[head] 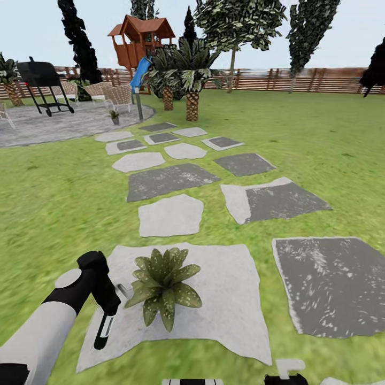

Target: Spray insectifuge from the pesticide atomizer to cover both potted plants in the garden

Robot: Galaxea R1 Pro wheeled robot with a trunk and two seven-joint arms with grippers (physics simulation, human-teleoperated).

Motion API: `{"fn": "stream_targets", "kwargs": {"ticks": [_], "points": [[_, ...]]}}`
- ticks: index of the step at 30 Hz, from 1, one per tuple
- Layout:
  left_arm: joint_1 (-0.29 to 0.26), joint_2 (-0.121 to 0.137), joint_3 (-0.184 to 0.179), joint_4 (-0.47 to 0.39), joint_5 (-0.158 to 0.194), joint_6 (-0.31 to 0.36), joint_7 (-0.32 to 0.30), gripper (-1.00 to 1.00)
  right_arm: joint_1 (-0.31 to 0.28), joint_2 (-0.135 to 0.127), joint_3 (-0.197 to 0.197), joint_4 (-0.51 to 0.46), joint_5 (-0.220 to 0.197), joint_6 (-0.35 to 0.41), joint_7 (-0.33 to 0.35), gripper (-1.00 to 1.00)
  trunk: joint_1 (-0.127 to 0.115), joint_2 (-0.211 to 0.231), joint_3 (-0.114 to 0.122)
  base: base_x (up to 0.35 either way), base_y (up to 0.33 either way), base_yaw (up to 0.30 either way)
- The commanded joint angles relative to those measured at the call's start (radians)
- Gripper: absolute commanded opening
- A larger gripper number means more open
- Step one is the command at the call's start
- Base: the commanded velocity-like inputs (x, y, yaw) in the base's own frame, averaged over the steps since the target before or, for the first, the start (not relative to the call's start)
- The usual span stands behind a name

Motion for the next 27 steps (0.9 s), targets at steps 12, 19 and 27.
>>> {"fn": "stream_targets", "kwargs": {"ticks": [12,19,27], "points": [[0.000,0.011,-0.003,-0.002,-0.007,0.010,-0.009,-1.00,-0.001,-0.001,0.005,0.004,0.013,-0.002,-0.006,1.00,0.000,0.000,-0.001,-0.128,0.122,-0.069],[0.000,0.004,-0.003,-0.002,-0.007,0.010,-0.009,-1.00,-0.001,0.000,0.002,0.001,0.011,0.000,-0.006,1.00,0.000,0.000,-0.001,-0.013,0.299,-0.028],[0.000,0.003,-0.004,-0.001,-0.007,0.010,-0.009,-1.00,-0.001,0.000,0.002,0.001,0.010,0.000,-0.006,1.00,0.000,0.000,-0.001,0.000,0.303,-0.246]]}}
